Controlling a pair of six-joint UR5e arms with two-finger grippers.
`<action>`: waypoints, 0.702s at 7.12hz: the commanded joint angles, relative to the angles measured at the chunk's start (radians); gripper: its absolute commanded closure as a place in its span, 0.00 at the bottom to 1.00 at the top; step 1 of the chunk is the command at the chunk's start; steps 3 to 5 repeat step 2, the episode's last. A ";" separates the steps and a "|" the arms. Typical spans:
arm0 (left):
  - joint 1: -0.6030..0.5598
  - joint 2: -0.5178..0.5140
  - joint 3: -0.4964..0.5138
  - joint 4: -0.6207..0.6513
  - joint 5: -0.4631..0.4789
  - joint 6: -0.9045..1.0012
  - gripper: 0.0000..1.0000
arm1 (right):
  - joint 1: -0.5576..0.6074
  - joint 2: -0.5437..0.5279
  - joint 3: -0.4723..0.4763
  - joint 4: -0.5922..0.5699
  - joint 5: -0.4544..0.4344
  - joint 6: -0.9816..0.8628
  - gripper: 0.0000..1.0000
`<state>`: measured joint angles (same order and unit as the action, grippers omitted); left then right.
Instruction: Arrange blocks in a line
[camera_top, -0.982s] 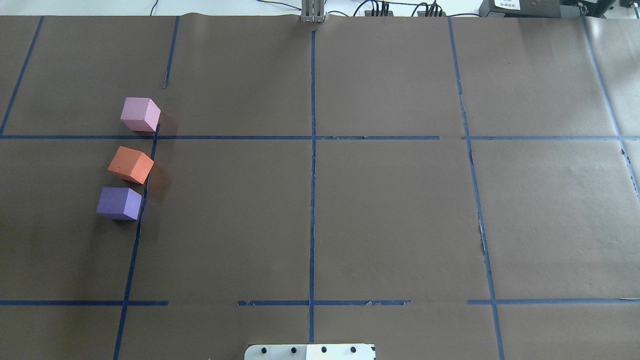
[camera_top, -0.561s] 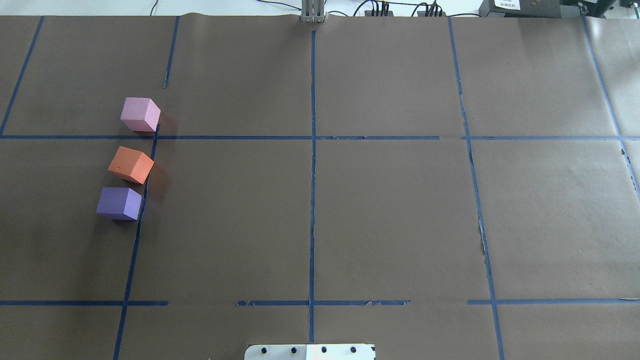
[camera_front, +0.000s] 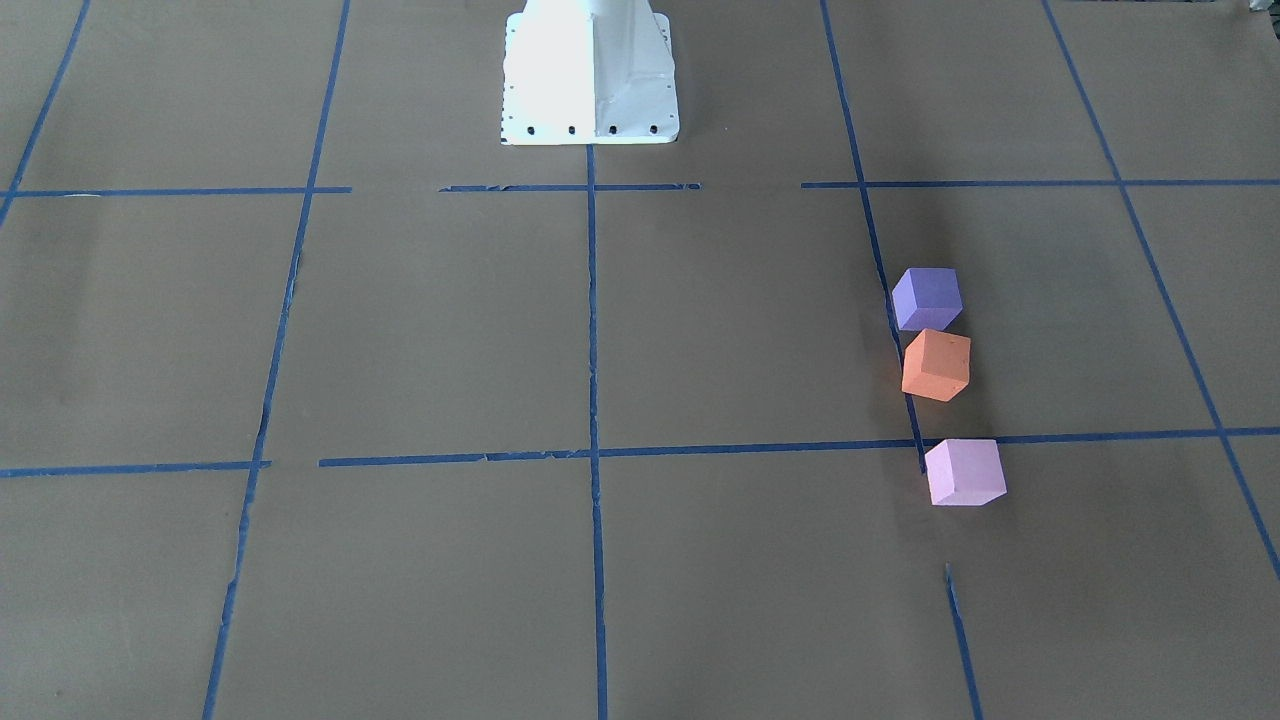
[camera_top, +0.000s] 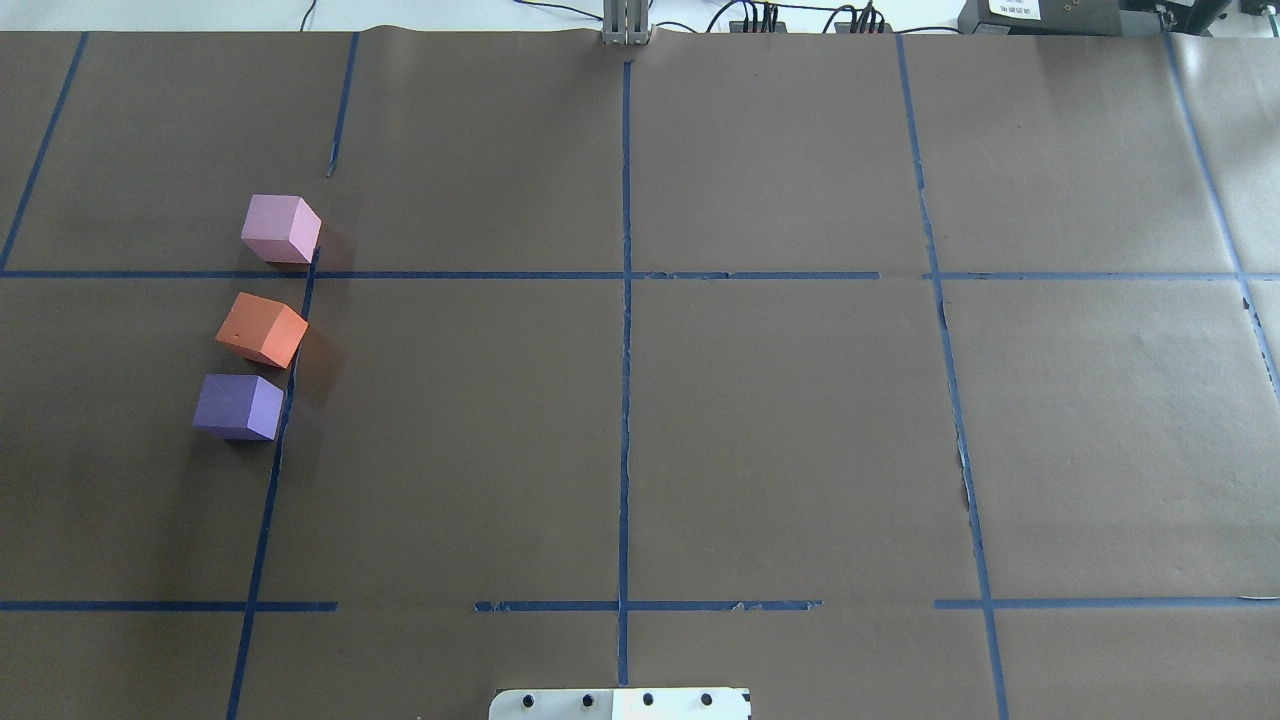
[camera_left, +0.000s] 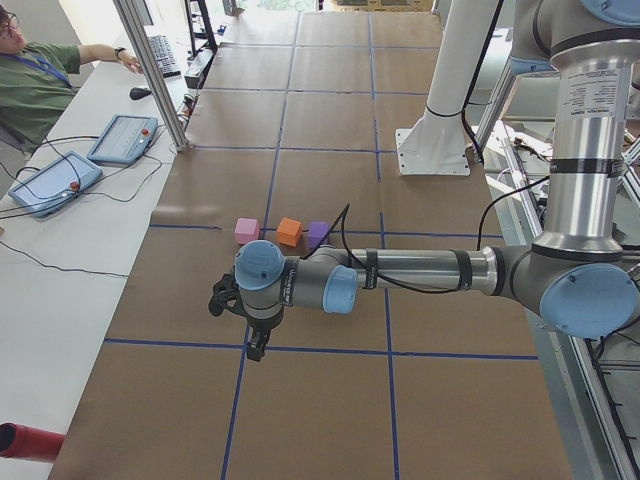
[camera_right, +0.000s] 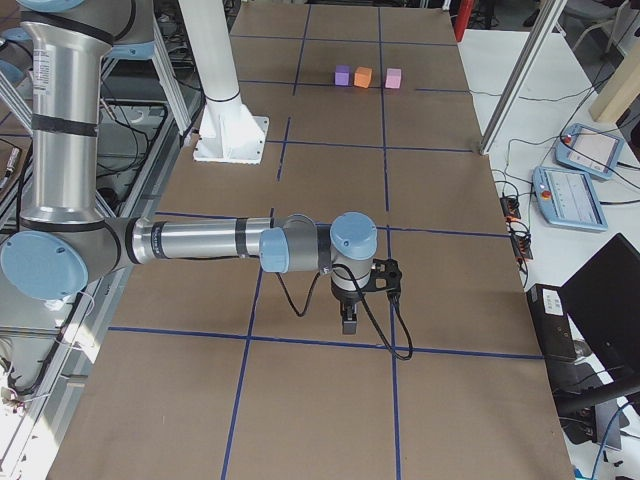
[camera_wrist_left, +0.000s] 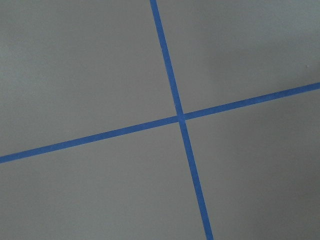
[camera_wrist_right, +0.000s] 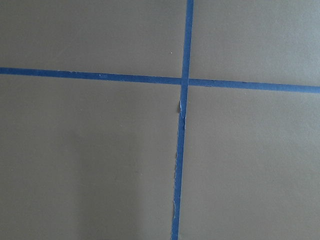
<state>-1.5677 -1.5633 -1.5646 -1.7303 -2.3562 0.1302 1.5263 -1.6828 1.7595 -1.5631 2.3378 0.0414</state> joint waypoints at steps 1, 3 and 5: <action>0.000 -0.001 -0.002 0.000 0.000 0.000 0.00 | 0.000 0.000 0.000 0.000 0.000 0.000 0.00; 0.000 -0.001 -0.002 0.000 0.000 0.000 0.00 | 0.000 0.000 0.000 0.000 0.000 0.000 0.00; 0.000 -0.001 -0.002 0.000 0.000 0.000 0.00 | 0.000 0.000 0.000 0.000 0.000 0.000 0.00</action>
